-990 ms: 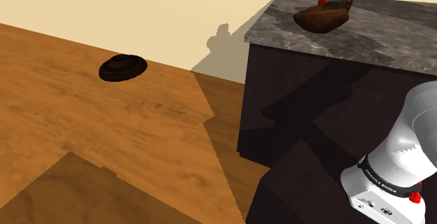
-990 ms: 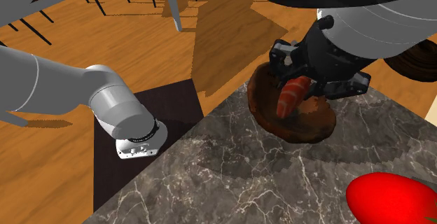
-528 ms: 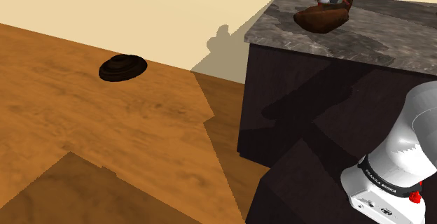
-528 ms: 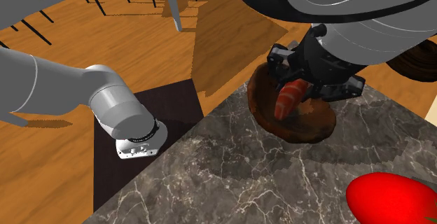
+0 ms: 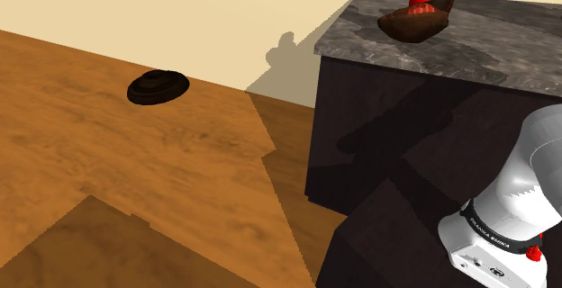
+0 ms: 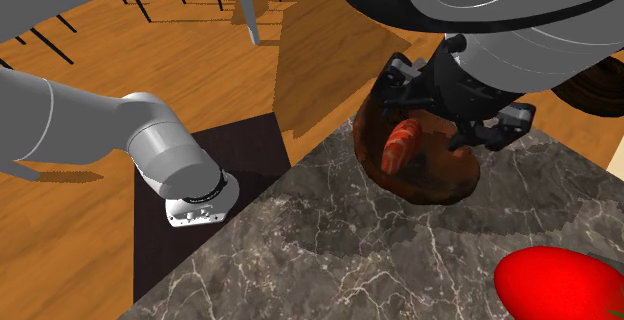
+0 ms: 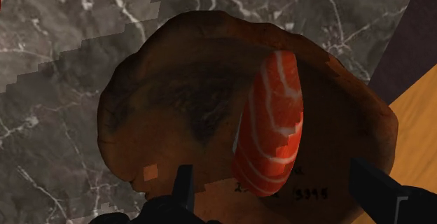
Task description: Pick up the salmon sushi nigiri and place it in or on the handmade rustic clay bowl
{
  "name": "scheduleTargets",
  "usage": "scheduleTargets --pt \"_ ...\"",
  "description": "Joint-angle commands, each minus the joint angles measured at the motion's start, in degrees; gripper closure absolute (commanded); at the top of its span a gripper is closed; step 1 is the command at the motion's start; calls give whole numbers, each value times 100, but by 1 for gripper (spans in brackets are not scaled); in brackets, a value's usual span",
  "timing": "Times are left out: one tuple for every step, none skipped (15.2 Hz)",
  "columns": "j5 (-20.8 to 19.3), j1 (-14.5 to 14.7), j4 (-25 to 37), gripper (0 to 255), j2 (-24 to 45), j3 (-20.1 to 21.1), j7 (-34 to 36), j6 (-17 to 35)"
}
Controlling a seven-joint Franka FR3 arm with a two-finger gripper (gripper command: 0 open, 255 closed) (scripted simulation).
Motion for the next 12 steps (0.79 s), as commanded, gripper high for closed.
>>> scheduleTargets --pt "35 26 253 0 69 -21 -31 -191" --pt "73 55 517 0 149 -50 -67 -384" --pt "117 86 792 0 240 -88 -108 -579" --pt "156 113 1018 0 320 -126 -145 -735" --pt "156 112 1018 0 320 -126 -145 -735" --pt "155 112 1017 0 319 -125 -144 -735" --pt "156 112 1018 0 320 -126 -145 -735" --pt "156 112 1018 0 320 -126 -145 -735" --pt "156 112 1018 0 321 -126 -145 -735" --pt "156 112 1018 0 321 -126 -145 -735" --pt "156 112 1018 0 321 -126 -145 -735" --pt "155 112 1016 0 319 -125 -144 -734"
